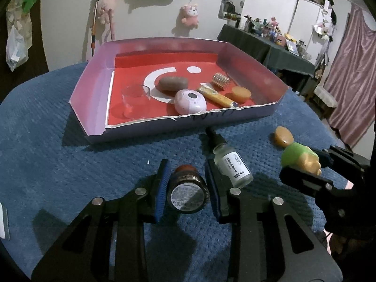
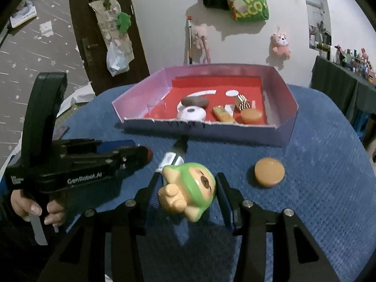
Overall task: Organize rigid objects
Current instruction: 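Grasp the glass nail-polish bottle with the left gripper while the right grasps the green figurine, then lift the nail-polish bottle and green figurine and carry them into the pink box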
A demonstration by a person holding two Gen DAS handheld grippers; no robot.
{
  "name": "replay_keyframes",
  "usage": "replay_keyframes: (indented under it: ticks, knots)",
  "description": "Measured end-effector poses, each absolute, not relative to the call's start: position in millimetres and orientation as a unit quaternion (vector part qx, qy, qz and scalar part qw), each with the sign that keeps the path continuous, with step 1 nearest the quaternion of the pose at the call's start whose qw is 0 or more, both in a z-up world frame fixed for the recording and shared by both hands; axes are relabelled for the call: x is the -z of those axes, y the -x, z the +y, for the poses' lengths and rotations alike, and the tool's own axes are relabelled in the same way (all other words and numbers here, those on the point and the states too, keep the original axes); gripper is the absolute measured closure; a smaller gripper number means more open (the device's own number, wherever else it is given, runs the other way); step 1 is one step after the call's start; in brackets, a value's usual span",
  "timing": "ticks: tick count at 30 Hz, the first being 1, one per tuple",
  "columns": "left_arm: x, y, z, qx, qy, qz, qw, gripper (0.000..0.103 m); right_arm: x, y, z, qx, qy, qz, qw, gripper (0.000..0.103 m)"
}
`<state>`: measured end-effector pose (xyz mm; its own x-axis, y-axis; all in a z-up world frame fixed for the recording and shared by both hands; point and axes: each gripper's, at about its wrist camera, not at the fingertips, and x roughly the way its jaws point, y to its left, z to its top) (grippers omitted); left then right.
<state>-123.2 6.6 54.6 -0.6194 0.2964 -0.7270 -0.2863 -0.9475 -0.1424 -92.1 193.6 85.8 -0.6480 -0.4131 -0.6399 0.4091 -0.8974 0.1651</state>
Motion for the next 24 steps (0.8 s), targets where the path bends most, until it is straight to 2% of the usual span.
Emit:
replay_keyframes:
  ticks: [24]
  knots:
    - [-33,100,1,-0.897,0.408,0.011,0.172,0.074,-68,93,202,0.904,-0.371,-0.003,0.21,0.055]
